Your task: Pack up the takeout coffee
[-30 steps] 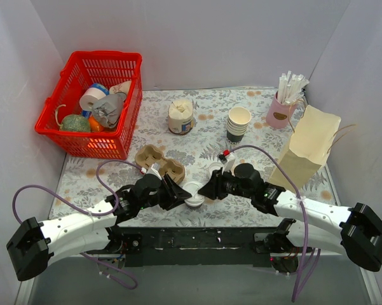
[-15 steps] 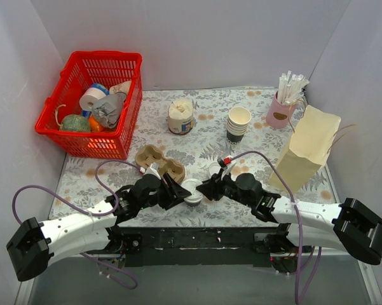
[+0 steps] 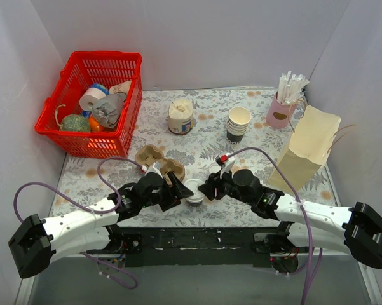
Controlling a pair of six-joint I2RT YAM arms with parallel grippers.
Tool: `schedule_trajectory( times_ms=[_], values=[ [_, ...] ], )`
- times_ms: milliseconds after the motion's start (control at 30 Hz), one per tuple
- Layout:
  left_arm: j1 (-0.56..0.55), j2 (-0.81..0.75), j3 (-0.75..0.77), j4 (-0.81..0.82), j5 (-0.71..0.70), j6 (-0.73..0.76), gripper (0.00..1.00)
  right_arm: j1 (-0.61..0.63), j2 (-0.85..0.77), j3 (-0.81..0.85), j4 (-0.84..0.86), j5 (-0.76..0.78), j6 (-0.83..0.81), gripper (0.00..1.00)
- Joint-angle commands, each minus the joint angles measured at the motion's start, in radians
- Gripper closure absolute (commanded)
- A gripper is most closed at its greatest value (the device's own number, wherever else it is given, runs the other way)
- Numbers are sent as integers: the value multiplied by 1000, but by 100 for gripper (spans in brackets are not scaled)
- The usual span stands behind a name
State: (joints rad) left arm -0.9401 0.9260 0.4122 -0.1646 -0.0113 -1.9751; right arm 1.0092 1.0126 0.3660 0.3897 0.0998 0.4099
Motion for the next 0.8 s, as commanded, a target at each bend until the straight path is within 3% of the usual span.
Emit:
schedule_trajectory(
  times_ms=[0,100,467,767],
  values=[
    [-6,-1,37,-125,-50,54,23,-8,43,106,-287,9,12,46],
    [-6,-13,69,-160,-71,62,2,-8,52,154,-324,-31,55,43],
    [-5,-105,132,-249,-147,94,2,-8,81,361,-552,-92,178,28],
    [12,-64,180,-250,-177,131,2,-17,173,498,-721,-104,224,29]
  ],
)
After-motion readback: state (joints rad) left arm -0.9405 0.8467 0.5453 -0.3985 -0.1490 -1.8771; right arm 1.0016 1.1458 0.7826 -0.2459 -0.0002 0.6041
